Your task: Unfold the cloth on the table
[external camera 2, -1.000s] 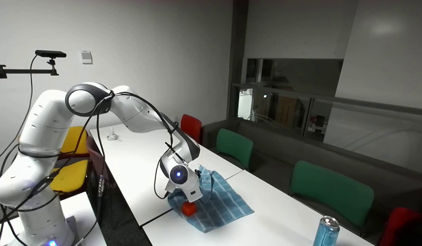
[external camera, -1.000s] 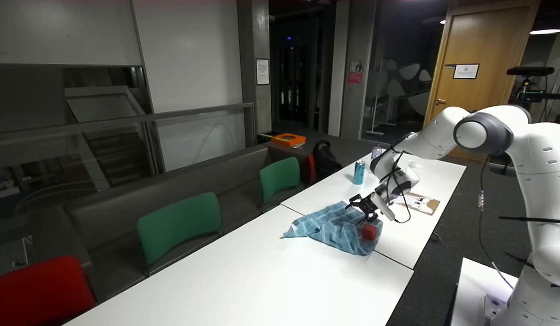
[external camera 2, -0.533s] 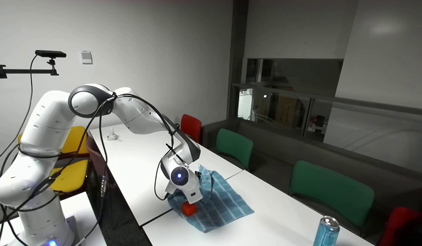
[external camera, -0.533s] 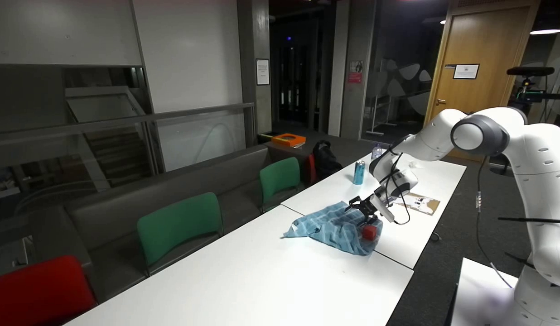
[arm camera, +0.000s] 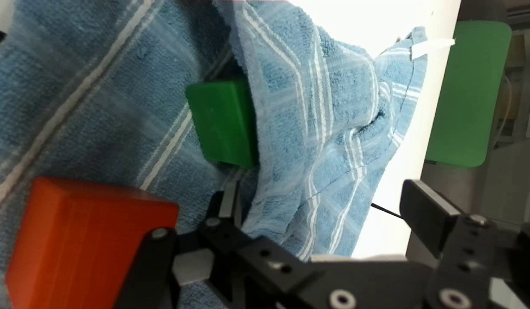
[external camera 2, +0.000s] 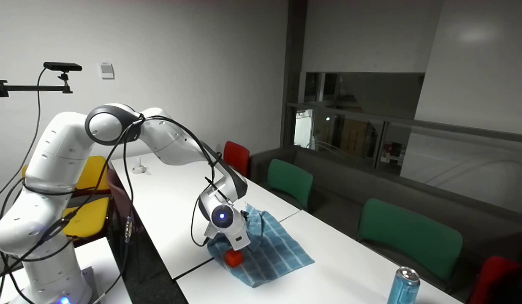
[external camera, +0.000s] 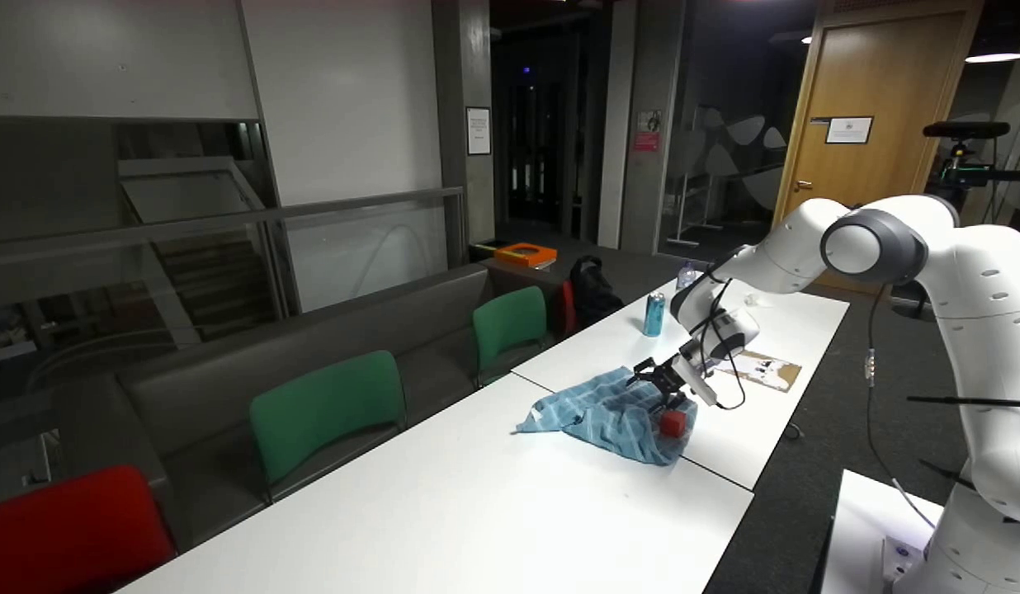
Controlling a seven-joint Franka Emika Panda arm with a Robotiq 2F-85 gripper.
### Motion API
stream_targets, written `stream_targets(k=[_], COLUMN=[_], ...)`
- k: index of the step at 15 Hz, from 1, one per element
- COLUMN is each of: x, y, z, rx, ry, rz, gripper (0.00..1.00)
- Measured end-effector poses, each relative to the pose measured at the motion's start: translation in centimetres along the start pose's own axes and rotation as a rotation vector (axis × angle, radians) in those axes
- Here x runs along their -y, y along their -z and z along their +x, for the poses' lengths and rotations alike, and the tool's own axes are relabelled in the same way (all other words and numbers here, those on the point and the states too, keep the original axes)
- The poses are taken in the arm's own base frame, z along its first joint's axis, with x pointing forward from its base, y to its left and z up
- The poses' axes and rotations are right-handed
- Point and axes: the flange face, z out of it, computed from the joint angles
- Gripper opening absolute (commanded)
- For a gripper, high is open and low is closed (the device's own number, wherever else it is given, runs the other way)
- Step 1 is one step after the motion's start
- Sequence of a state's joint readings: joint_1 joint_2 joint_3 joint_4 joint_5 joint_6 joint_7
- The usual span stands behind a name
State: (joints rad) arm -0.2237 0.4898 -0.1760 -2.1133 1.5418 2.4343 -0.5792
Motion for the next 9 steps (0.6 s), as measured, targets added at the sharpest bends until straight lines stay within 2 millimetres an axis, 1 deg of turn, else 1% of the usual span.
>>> stream_targets(k=[6,9], x=[0.47,0.69], y=[-0.15,-0.56], z=[0.18,0.53], rx=[-0.001,-0.002], ry=[0.007,0.01], rz=[0.005,0.005], gripper=[1.0,1.0])
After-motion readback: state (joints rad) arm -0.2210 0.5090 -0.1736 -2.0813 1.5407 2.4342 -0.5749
